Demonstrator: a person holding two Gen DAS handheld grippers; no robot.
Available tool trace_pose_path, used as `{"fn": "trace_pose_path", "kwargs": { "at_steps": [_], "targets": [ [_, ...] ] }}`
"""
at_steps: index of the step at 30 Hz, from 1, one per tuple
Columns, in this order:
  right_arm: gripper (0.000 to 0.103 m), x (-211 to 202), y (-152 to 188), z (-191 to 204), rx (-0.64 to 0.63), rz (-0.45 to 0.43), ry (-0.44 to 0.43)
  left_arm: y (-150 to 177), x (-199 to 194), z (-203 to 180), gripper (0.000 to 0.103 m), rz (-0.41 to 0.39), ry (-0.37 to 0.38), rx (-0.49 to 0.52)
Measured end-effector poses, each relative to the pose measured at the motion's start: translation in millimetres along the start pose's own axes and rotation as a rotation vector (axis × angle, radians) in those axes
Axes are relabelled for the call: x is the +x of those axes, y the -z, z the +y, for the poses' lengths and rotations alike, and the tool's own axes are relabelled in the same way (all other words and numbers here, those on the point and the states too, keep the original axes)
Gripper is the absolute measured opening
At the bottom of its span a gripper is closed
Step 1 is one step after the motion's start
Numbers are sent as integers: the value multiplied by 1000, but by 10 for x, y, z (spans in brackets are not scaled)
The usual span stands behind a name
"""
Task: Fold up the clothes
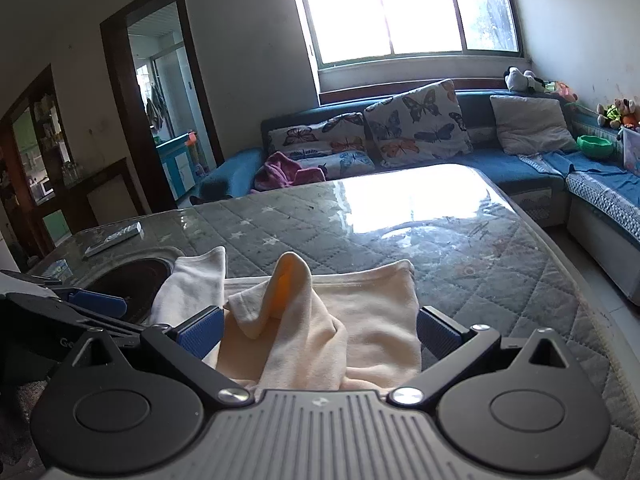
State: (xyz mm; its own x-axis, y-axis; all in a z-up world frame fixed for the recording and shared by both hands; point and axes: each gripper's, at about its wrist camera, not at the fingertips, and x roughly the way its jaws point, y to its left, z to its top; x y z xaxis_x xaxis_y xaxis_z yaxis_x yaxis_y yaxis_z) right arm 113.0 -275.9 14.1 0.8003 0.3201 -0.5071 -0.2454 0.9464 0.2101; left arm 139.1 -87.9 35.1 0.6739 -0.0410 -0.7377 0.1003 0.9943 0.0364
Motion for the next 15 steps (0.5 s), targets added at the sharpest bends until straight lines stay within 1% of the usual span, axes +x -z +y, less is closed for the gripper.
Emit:
{"fn": "trace_pose_path", "kwargs": {
  "at_steps": [4, 6, 7, 11, 15],
  "targets": [
    [103, 67, 25, -39, 6, 14, -7, 10, 42, -8, 102, 9, -14, 9],
    [103, 93, 35, -49, 5, 23, -7, 15, 50, 3, 94, 14, -13, 10],
    [103, 103, 40, -52, 4, 26, -8, 19, 54, 12, 93, 17, -16, 8],
    [103, 129, 46, -52, -7, 35, -4, 37, 57, 65, 83, 27, -22, -15],
    [103, 115, 48, -58, -20, 37, 6, 48, 19, 108, 80, 18, -21, -28]
  ]
}}
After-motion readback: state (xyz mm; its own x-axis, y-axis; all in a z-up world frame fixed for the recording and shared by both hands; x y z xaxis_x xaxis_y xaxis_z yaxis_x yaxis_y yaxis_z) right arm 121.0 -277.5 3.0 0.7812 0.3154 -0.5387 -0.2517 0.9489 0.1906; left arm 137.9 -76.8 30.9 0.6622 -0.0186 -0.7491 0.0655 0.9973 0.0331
